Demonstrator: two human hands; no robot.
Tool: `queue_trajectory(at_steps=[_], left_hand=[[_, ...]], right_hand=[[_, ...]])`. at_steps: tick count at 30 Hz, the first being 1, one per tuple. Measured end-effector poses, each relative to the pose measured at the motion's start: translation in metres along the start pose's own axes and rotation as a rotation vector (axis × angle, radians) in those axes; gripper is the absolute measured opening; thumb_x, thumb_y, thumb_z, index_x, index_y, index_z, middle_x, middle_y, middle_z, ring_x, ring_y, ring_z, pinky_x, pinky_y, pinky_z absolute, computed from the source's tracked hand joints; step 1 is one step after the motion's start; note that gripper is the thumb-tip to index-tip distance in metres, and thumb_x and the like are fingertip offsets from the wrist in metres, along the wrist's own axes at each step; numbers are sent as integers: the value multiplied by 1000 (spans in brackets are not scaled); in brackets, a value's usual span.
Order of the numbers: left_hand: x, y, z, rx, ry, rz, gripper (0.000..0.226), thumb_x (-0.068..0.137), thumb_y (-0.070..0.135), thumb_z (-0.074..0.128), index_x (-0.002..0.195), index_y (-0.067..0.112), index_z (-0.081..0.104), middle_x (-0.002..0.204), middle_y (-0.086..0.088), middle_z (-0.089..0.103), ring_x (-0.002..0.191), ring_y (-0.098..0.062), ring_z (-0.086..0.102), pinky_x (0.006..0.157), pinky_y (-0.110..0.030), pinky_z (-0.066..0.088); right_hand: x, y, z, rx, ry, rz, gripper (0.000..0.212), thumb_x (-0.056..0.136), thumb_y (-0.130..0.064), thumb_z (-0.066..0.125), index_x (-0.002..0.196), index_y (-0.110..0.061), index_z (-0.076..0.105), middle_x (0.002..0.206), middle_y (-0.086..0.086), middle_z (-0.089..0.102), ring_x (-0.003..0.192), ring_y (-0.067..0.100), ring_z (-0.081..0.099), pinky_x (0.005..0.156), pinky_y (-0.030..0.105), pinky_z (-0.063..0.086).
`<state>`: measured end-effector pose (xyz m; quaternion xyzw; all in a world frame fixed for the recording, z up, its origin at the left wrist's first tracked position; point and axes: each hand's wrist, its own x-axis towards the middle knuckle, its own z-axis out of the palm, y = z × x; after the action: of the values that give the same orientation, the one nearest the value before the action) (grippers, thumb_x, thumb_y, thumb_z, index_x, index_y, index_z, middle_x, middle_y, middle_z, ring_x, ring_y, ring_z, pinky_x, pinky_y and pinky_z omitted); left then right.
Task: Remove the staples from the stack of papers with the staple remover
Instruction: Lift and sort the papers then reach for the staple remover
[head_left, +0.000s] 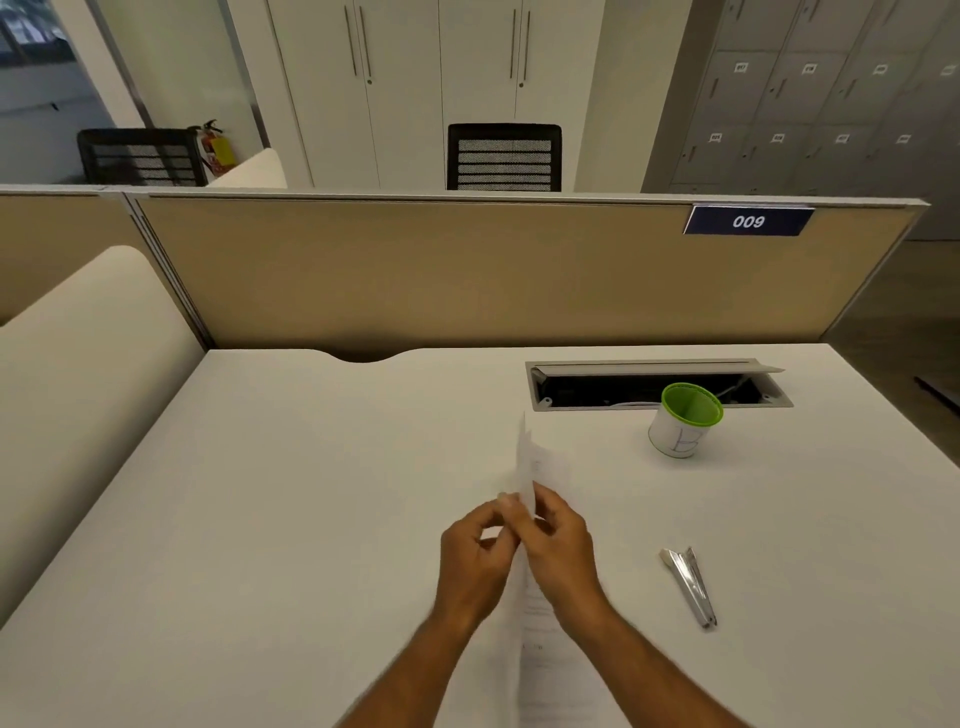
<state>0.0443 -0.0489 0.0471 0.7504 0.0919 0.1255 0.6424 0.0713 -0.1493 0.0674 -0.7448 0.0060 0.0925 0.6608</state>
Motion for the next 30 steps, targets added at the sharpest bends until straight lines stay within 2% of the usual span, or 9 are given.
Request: queue_trajectory(at_steps=[3, 6, 10, 15, 18, 21, 24, 27, 30], left_hand=[[-6, 2, -1, 0, -33, 107, 41, 91, 42, 48, 121, 24, 70, 123, 9, 70, 114, -7, 64, 91, -19, 55], [-8, 1, -4, 16, -7, 181, 42, 88, 45, 52, 119, 25, 71, 128, 13, 67, 120, -5, 59, 98, -22, 53], [-7, 9, -3, 50, 34, 322, 31, 88, 38, 62, 112, 22, 75, 124, 20, 67, 114, -9, 64, 91, -25, 57], [-7, 25, 3, 96, 113, 546, 29, 86, 28, 71, 115, 24, 72, 125, 15, 68, 111, -11, 66, 89, -35, 60], [-8, 34, 7, 89, 129, 582, 31, 84, 30, 73, 115, 25, 70, 124, 13, 69, 111, -13, 65, 91, -40, 59], [-9, 39, 8, 87, 134, 565, 34, 87, 42, 70, 115, 22, 70, 124, 13, 69, 111, -14, 65, 91, -44, 59], [-2, 47, 1, 172, 158, 614, 37, 84, 37, 74, 116, 19, 70, 124, 10, 68, 113, -14, 63, 93, -44, 57], [15, 64, -15, 331, 224, 689, 56, 76, 31, 82, 126, 13, 64, 131, 1, 63, 120, -18, 57, 100, -42, 51], [32, 91, -34, 432, 201, 531, 98, 66, 49, 86, 147, 22, 38, 150, 1, 44, 133, -16, 44, 107, -35, 40]], right_hand=[[5, -9, -10, 84, -7, 61, 26, 84, -43, 69, 108, -33, 69, 106, -10, 74, 97, 17, 71, 87, 43, 59], [9, -15, -24, 97, -22, 111, 21, 90, -30, 66, 110, -27, 68, 110, -3, 73, 99, 23, 70, 90, 48, 58], [15, -29, -47, 169, -84, 167, 24, 94, -18, 61, 118, -17, 66, 112, 6, 73, 99, 30, 70, 90, 50, 57], [15, -49, -70, 356, -235, 222, 25, 96, -10, 54, 118, -12, 65, 112, 12, 74, 101, 34, 70, 86, 49, 58], [15, -54, -76, 365, -250, 204, 26, 96, -10, 53, 119, -12, 64, 113, 13, 73, 103, 35, 70, 88, 50, 57], [15, -60, -79, 334, -242, 186, 29, 95, -11, 54, 123, -11, 62, 116, 13, 72, 106, 36, 68, 93, 53, 54], [15, -70, -83, 270, -257, 127, 31, 93, -6, 57, 123, -8, 62, 113, 13, 73, 104, 34, 69, 90, 49, 57], [10, -88, -90, 109, -265, -4, 28, 92, -3, 59, 119, -6, 65, 106, 12, 76, 96, 33, 72, 83, 45, 60], [4, -109, -96, -97, -285, -143, 24, 93, -6, 60, 113, -14, 69, 101, 4, 78, 91, 26, 74, 79, 41, 62]])
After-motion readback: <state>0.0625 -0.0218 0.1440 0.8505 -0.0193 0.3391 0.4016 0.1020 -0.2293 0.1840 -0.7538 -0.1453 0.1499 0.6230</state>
